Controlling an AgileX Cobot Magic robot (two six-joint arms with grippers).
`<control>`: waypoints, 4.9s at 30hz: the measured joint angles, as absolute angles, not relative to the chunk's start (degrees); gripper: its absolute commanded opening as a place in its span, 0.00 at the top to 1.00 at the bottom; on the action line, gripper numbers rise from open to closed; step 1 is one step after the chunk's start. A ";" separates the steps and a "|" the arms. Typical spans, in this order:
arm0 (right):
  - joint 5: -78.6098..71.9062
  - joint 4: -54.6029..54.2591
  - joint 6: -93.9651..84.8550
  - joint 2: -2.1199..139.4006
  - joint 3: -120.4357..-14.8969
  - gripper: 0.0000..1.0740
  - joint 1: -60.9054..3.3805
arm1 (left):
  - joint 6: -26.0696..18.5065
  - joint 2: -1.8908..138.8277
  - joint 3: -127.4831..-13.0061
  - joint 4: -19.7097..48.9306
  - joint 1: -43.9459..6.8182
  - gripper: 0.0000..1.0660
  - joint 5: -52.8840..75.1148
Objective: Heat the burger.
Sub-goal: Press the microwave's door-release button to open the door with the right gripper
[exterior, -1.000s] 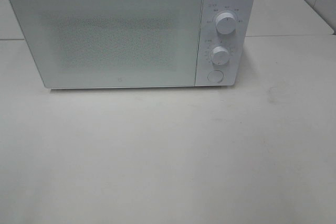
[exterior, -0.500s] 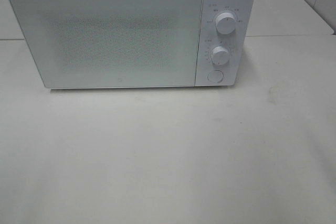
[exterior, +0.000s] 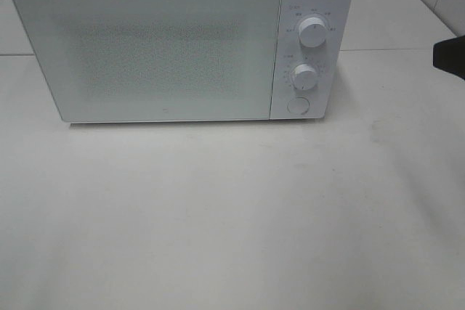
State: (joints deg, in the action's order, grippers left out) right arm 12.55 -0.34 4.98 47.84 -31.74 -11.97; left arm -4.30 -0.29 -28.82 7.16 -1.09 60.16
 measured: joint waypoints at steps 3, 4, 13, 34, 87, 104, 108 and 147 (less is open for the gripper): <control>5.44 0.00 4.98 51.11 -30.42 0.31 -11.97 | -4.30 -0.29 -28.82 7.16 -1.09 0.06 60.16; 0.57 -0.34 4.98 52.94 -29.05 0.31 -11.97 | -4.30 -0.29 -28.82 7.16 -1.09 0.06 60.16; -20.68 -0.34 4.98 61.42 -22.92 0.31 -11.97 | -4.30 -0.29 -28.82 7.16 -1.09 0.06 60.16; -51.62 -19.54 -8.02 85.43 -17.36 0.31 -26.01 | -4.30 -0.29 -28.82 7.16 -1.09 0.06 60.16; -66.23 -37.99 48.99 101.13 -20.91 0.45 -42.11 | -4.30 -0.29 -28.82 7.16 -1.09 0.06 60.16; -63.94 -41.83 81.13 101.13 -20.91 1.00 -42.11 | -4.30 -0.29 -28.82 7.16 -1.09 0.06 60.16; -62.85 -43.72 82.05 101.13 -20.91 1.00 -42.11 | -4.30 -0.29 -28.82 7.16 -1.09 0.06 60.16; -57.47 -53.17 74.66 117.97 -44.63 1.00 -39.08 | -4.30 -0.29 -28.82 7.16 -1.09 0.06 60.16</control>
